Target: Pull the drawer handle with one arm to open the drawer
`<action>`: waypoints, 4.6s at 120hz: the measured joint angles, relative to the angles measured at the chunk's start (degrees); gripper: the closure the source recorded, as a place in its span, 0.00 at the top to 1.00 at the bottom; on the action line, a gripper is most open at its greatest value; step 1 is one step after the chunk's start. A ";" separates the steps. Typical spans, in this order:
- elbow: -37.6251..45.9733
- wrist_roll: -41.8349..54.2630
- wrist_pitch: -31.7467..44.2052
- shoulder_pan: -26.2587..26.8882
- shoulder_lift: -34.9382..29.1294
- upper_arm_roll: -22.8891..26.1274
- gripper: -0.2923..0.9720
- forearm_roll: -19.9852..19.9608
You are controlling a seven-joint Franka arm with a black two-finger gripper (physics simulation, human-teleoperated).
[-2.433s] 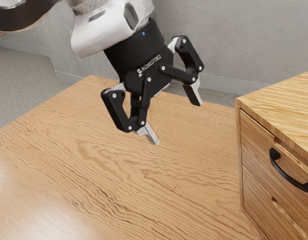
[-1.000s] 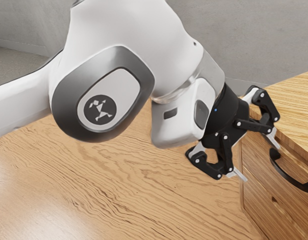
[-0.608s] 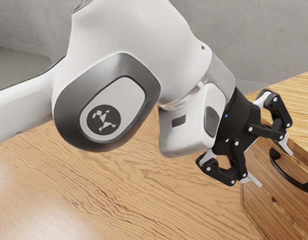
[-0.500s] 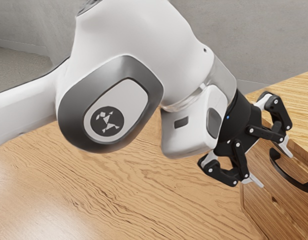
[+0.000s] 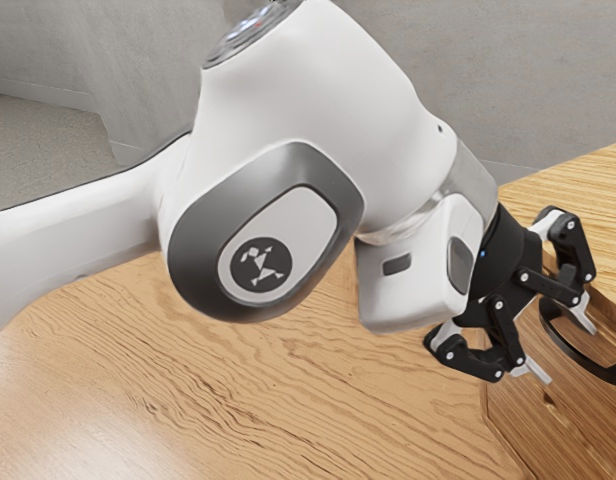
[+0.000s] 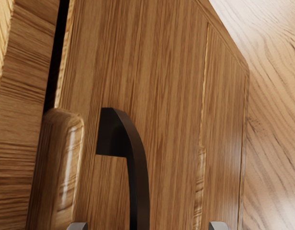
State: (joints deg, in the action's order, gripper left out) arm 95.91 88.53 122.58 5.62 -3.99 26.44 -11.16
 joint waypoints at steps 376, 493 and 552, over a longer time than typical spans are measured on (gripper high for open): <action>13.88 -1.76 1.76 -0.07 -14.27 -1.29 0.21 -0.95; 20.47 -1.79 1.87 -0.04 -22.35 -2.08 0.20 -3.26; 23.96 -1.75 1.80 -0.02 -26.62 -2.09 0.21 -4.75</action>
State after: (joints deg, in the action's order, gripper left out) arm 119.87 86.78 124.37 5.61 -30.61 24.35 -15.91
